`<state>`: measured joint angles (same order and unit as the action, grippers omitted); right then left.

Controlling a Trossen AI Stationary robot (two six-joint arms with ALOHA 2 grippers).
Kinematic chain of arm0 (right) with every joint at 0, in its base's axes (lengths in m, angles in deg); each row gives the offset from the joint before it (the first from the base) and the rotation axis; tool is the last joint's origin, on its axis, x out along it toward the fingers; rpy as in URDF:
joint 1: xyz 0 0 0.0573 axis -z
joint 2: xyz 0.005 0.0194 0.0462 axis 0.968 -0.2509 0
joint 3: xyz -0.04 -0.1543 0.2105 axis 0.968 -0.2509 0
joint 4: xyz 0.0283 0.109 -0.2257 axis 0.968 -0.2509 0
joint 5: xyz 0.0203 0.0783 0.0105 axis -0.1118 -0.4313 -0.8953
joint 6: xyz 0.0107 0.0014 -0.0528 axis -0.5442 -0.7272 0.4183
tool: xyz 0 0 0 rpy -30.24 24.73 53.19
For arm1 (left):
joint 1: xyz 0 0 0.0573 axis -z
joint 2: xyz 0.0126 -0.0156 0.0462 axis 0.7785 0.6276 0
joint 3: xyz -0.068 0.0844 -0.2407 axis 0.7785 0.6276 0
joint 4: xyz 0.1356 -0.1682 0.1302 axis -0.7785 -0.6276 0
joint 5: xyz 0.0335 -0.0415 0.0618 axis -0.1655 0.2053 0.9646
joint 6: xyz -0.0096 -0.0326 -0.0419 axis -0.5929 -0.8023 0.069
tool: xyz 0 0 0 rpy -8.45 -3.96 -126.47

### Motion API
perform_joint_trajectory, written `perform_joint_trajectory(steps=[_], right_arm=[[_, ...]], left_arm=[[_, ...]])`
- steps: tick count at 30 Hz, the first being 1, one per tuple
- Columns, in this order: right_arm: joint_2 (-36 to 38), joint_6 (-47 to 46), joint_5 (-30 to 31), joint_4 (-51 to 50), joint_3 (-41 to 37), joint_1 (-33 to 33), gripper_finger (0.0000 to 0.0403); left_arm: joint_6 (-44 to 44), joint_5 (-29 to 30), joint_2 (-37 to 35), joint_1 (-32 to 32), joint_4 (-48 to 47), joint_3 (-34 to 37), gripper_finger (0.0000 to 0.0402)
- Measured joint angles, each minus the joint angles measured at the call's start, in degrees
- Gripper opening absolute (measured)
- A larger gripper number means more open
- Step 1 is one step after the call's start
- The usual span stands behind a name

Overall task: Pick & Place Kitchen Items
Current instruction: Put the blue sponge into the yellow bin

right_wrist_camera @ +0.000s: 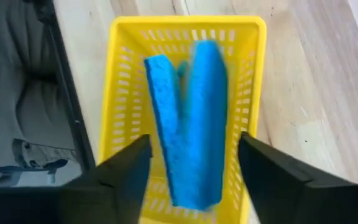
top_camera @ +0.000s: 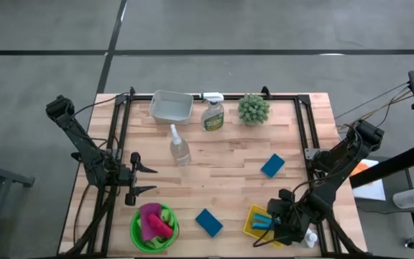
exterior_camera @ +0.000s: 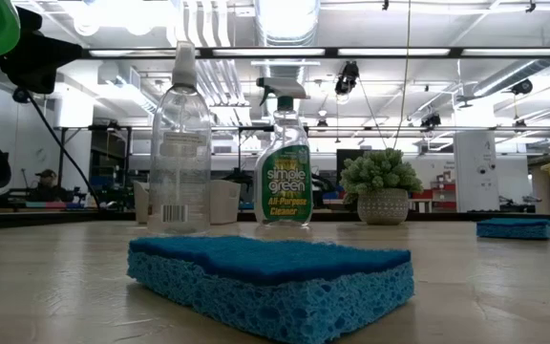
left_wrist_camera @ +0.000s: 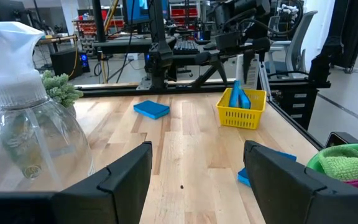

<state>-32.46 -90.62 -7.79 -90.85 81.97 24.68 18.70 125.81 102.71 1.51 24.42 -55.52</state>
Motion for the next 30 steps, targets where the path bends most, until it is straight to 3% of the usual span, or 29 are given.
perform_joint_trajectory(steps=[3,6,12,19,23,30], right_arm=[[0.04,0.01,0.13,-0.15,1.42,0.21,0.0277],[0.07,0.31,4.19,-2.8,3.58,0.29,0.0302],[0.08,2.84,16.73,-11.98,7.42,1.06,0.0308],[-0.09,5.83,24.8,-16.98,5.35,5.07,0.0305],[-0.48,10.01,27.51,-16.56,4.44,7.42,0.0251],[-0.57,15.93,25.64,-18.1,4.1,12.49,0.004]], left_arm=[[0.0,0.0,0.02,0.0,0.0,0.0,0.0254],[0.0,0.0,0.0,-0.02,0.0,0.0,0.0254],[0.0,0.0,0.01,-0.01,0.0,0.0,0.0254],[0.0,0.0,0.02,-0.01,0.0,0.0,0.0254],[0.0,0.0,0.0,-0.01,-0.01,0.0,0.0254],[0.0,0.0,0.02,0.0,0.0,0.0,0.0254]])
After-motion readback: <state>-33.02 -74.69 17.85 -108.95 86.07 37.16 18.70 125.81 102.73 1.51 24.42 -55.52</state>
